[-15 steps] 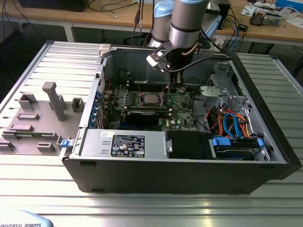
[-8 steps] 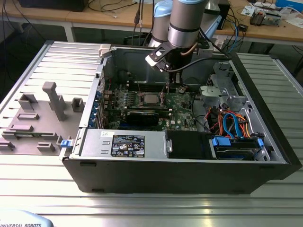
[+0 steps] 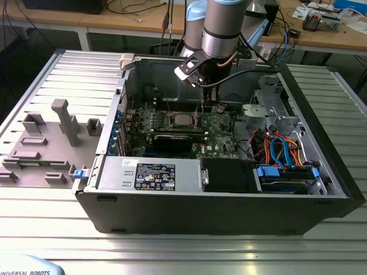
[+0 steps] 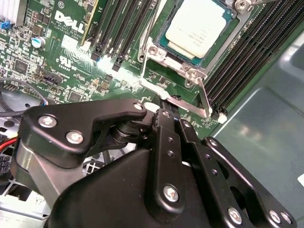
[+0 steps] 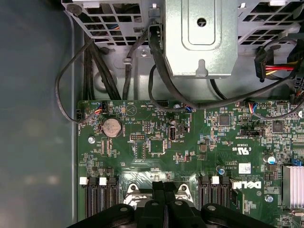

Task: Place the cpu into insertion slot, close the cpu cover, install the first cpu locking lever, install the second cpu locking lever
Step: 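Close the cpu cover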

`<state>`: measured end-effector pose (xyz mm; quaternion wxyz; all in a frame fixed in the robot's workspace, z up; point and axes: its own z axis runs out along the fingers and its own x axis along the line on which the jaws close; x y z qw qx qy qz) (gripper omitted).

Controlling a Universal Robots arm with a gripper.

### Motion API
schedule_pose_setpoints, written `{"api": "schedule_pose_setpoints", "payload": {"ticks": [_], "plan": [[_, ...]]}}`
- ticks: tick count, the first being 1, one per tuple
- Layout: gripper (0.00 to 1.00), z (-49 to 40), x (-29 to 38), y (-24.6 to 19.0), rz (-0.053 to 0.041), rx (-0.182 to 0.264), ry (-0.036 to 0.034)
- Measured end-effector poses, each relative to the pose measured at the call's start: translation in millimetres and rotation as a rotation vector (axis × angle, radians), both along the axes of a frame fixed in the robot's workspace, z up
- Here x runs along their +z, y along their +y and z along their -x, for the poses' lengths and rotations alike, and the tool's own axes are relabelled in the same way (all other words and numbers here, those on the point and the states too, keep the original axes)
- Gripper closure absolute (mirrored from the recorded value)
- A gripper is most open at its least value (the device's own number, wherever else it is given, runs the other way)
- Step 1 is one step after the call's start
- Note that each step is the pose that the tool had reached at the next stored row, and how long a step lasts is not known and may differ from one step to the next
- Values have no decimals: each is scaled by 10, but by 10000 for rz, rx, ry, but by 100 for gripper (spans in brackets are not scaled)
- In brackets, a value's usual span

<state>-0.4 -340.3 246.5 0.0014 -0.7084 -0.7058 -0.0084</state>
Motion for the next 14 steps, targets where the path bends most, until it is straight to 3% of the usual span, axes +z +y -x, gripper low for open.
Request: {"api": "schedule_pose_setpoints", "payload": {"ticks": [14], "plan": [[89,49,0,0,0,1,0]]}}
